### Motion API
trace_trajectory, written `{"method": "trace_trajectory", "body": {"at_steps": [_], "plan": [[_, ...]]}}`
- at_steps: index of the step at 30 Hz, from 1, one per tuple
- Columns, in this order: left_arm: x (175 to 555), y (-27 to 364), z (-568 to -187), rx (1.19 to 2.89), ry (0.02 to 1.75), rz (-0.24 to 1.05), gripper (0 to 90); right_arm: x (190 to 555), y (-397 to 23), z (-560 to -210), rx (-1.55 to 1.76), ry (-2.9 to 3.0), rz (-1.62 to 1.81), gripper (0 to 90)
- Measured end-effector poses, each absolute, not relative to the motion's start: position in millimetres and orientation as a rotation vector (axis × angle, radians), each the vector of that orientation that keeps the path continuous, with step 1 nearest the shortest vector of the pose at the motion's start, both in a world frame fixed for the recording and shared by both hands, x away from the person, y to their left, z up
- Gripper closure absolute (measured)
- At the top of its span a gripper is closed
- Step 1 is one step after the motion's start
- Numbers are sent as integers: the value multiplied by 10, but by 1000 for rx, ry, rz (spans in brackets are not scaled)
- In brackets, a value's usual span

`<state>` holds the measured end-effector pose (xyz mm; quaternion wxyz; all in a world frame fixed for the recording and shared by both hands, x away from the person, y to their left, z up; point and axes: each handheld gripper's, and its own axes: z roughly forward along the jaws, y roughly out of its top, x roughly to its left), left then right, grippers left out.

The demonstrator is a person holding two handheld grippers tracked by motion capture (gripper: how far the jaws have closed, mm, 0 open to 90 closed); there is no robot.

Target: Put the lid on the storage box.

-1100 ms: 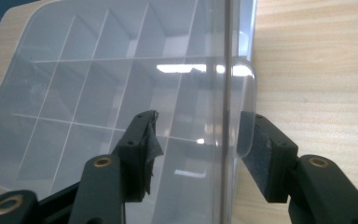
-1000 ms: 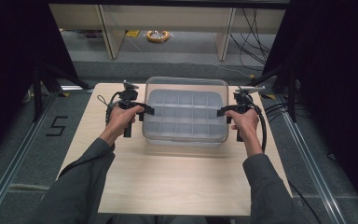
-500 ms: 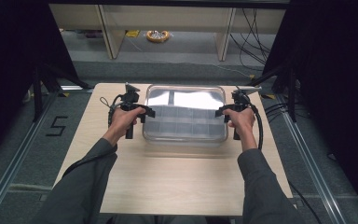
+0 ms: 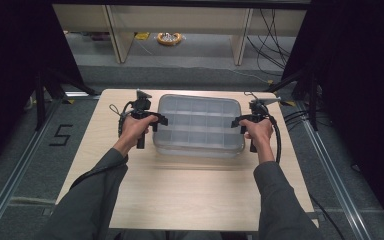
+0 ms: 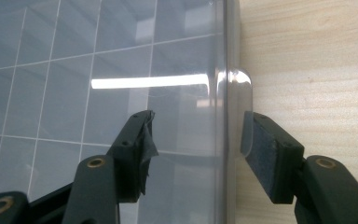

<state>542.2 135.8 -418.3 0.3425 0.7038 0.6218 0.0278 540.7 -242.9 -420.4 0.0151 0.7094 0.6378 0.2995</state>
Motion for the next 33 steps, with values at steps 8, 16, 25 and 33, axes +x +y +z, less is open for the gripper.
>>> {"method": "trace_trajectory", "body": {"at_steps": [8, 16, 25, 33], "plan": [[5425, 1329, -4193, 1839, 1603, 130, 427, 5402, -2449, -4228, 2177, 1992, 947, 451], [5447, 1310, -4203, 1829, 1616, 157, 415, 5406, -2428, -4211, 2192, 1970, 980, 458], [5514, 1291, -4200, 1823, 1629, 171, 412, 5470, -2412, -4194, 2205, 1958, 978, 457], [5525, 1263, -4228, 1849, 1612, 238, 418, 5485, -2437, -4228, 2173, 1967, 981, 454]]}}
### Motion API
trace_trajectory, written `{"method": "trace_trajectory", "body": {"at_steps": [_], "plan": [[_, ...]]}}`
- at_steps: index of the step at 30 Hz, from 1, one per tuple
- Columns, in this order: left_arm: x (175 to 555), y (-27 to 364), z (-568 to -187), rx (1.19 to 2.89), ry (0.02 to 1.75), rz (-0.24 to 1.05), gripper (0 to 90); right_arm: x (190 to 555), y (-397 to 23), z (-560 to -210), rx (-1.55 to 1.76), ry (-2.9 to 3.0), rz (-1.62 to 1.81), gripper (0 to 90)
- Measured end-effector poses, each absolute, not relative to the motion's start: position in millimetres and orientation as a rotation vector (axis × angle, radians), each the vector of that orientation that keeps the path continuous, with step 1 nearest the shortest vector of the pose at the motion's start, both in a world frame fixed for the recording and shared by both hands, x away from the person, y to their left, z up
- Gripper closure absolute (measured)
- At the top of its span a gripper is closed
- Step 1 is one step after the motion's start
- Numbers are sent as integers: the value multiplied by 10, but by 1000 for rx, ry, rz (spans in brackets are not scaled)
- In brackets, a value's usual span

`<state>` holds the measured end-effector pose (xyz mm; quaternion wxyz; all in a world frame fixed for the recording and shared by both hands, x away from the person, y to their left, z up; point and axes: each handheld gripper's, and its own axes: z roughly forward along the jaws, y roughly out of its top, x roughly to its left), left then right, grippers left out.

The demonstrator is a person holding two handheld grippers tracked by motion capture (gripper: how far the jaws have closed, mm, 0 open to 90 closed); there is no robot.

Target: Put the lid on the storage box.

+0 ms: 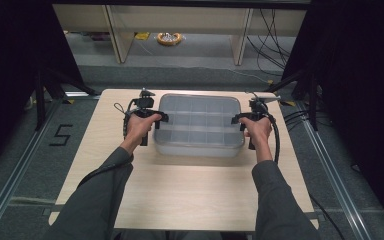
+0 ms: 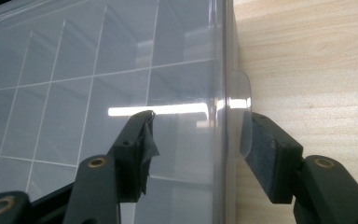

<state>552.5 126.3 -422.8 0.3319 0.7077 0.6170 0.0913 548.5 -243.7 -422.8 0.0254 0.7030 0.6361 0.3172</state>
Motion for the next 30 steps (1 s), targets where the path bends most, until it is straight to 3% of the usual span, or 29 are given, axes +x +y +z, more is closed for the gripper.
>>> {"method": "trace_trajectory", "body": {"at_steps": [30], "plan": [[5532, 1394, -4314, 1824, 1649, 38, 421, 5432, -2359, -4151, 2121, 2043, 897, 443]]}}
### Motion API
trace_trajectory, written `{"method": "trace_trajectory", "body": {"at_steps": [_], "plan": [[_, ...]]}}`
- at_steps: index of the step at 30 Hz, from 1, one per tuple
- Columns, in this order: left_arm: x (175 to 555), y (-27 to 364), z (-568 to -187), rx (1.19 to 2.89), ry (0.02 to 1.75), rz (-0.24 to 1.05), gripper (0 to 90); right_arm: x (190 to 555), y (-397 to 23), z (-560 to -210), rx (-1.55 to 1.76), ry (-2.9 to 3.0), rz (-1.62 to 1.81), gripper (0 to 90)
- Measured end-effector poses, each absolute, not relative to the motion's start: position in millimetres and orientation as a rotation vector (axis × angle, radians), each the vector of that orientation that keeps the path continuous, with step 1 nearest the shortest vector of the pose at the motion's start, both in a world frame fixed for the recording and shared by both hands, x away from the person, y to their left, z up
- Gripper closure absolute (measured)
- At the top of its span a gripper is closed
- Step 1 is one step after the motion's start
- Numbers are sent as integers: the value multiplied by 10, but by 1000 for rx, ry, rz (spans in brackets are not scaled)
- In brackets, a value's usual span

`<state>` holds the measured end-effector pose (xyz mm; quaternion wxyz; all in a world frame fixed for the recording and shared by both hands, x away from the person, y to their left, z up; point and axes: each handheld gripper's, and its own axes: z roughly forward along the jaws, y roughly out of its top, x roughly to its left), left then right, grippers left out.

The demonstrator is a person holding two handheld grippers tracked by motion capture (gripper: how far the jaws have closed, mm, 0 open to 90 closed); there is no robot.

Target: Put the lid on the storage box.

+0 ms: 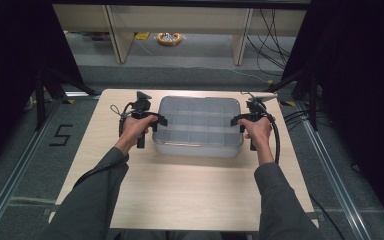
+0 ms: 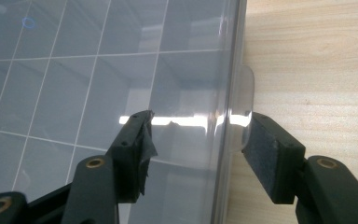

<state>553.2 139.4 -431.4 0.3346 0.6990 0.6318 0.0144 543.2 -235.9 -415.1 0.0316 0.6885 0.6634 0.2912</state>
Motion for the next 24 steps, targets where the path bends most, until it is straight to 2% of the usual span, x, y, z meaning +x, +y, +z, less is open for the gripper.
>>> {"method": "trace_trajectory", "body": {"at_steps": [8, 9, 12, 13, 19, 24], "plan": [[5530, 1410, -4305, 1819, 1641, 30, 419, 5424, -2361, -4154, 2069, 2078, 897, 439], [5526, 1414, -4304, 1819, 1643, 35, 440, 5427, -2378, -4135, 2072, 2079, 880, 484], [5522, 1438, -4308, 1803, 1649, 35, 481, 5424, -2414, -4109, 2083, 2061, 889, 525], [5523, 1448, -4307, 1804, 1646, 31, 491, 5416, -2443, -4098, 2066, 2061, 877, 605], [5509, 1484, -4281, 1805, 1640, 41, 558, 5401, -2488, -4077, 2095, 2037, 893, 702], [5500, 1516, -4266, 1795, 1632, 33, 586, 5398, -2530, -4103, 2071, 2044, 916, 706]]}}
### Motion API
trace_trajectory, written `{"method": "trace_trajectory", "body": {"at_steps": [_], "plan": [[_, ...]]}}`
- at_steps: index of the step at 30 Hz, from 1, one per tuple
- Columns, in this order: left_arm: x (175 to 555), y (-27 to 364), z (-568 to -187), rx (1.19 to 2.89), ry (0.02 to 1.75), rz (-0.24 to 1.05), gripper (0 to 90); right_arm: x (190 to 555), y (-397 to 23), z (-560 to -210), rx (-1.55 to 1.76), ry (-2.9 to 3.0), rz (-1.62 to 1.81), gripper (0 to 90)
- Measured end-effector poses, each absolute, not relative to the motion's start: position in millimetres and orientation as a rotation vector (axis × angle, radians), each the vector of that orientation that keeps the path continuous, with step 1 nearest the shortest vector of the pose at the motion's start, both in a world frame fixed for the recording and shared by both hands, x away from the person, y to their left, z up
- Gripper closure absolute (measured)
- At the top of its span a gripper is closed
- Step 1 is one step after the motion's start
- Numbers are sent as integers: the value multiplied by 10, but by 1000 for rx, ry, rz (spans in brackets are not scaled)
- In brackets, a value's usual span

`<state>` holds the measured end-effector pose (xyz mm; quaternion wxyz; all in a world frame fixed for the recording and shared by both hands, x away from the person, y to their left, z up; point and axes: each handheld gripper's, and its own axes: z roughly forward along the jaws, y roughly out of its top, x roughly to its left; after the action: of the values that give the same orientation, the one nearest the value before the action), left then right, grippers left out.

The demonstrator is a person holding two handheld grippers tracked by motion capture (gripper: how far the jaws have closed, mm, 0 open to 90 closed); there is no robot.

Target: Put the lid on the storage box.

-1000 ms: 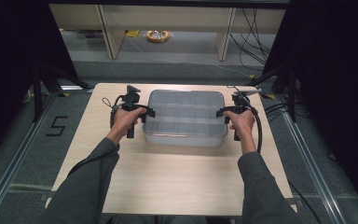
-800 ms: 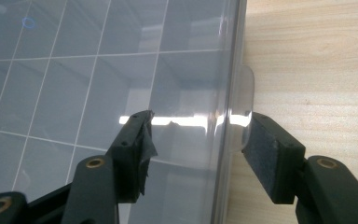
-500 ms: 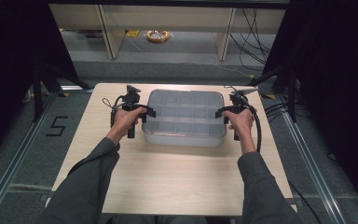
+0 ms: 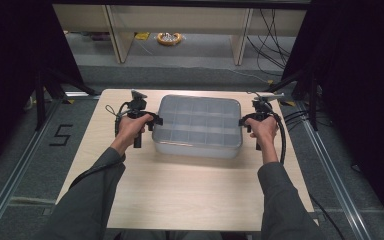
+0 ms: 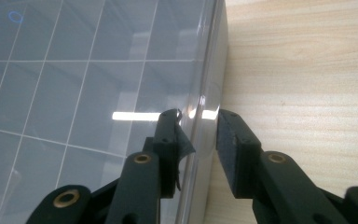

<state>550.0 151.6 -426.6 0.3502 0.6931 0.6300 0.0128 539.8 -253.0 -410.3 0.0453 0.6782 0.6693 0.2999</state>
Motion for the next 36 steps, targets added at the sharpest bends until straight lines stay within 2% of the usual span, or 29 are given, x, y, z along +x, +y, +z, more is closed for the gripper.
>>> {"method": "trace_trajectory", "body": {"at_steps": [5, 16, 28, 36], "plan": [[5498, 1524, -4273, 1795, 1636, 44, 622, 5394, -2562, -4102, 2119, 2014, 959, 724], [5502, 1539, -4265, 1789, 1638, 61, 629, 5374, -2560, -4127, 2249, 1918, 1025, 732], [5497, 1569, -4249, 1782, 1642, 76, 713, 5371, -2570, -4127, 2159, 1962, 1020, 731], [5450, 1703, -4192, 1763, 1630, 61, 680, 5325, -2630, -4067, 2140, 1931, 1087, 707]]}}
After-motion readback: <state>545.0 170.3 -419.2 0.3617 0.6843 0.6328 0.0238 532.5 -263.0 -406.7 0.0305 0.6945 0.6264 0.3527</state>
